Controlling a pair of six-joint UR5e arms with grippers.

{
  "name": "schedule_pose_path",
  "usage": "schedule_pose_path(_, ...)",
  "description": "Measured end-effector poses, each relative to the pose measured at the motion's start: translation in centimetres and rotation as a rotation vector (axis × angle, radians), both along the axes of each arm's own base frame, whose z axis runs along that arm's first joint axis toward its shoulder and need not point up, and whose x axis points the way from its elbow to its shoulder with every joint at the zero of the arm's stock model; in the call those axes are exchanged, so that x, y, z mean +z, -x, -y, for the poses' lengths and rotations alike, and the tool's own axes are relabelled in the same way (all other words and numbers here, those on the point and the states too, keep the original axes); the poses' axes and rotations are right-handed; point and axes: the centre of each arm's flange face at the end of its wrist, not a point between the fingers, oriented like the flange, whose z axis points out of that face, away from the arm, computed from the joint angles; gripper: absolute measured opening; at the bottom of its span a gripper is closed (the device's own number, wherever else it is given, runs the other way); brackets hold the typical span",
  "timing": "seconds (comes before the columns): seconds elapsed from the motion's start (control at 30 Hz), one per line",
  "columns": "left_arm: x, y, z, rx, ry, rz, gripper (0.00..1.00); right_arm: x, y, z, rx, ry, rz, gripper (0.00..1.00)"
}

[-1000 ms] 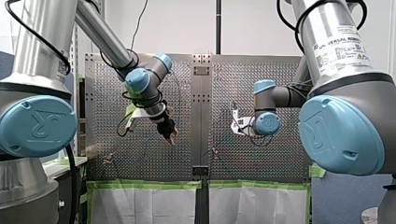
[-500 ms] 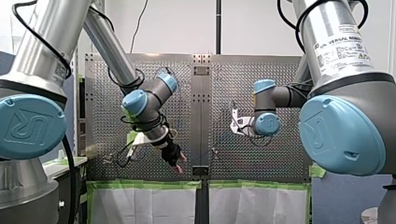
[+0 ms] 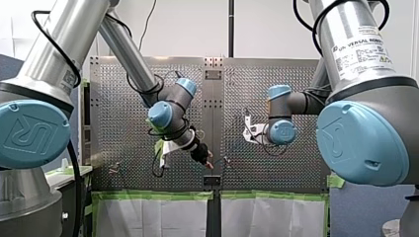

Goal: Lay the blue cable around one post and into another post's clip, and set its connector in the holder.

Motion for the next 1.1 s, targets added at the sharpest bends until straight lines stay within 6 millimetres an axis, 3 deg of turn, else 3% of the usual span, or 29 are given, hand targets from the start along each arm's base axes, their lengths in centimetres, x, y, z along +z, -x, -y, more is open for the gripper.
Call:
schedule_pose_path(0.17,1.1,-1.5,1.3,0.034,0.081,0.042,1.0,-0.1,0.2,-0.1,-0.002,0.021,0.016,0.0)
schedule_pose_path(0.47,1.4,-2.7,1.8,0.108,0.184,0.076,1.0,0.0,0.4,0.2,-0.009,0.037,0.026,0.0)
schedule_pose_path(0.87,-1.4,-3.8,2.6,0.157,0.28,0.069,1.0,-0.1,0.5,0.2,-0.011,0.029,0.025,0.0)
schedule_pose_path(1.1,-1.4,-4.7,2.8,0.172,0.321,0.112,1.0,0.0,0.5,0.2,-0.011,0.029,0.025,0.0)
